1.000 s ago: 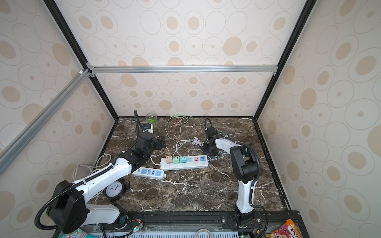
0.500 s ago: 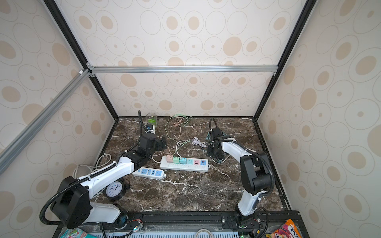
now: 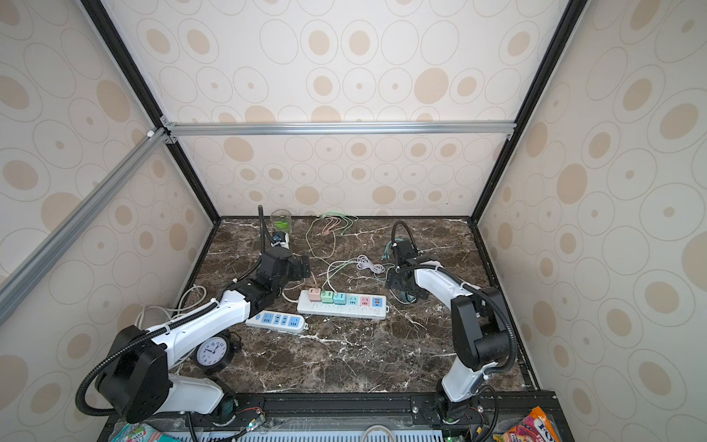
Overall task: Insert plugs into power strip
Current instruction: Rotate the socket at the center of the table, then pick up the plug from the middle-right of the table.
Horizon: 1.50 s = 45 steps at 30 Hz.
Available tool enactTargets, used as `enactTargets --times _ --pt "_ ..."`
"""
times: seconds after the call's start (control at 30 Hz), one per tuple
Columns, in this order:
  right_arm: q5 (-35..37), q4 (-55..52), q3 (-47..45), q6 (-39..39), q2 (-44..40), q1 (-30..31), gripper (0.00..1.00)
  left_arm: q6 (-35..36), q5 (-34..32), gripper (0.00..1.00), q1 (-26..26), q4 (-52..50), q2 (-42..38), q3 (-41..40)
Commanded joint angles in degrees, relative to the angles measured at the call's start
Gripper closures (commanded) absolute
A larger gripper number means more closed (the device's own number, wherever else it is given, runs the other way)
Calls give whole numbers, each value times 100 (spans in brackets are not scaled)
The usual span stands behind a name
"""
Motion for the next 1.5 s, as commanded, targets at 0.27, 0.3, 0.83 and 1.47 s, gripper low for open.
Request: enactTargets --times 0.27,0.3,0.83,1.47 --pt "-133 -118 16 407 257 -126 13 101 -47 2 -3 -9 -28 222" --pt "22 -185 9 569 297 -126 17 96 -54 2 2 -4 -29 223" --pt "-287 208 -190 1231 856 -126 43 119 -65 2 -2 -12 -105 151" --pt "-67 353 -416 1236 465 -294 100 274 -76 2 22 144 -318 -2"
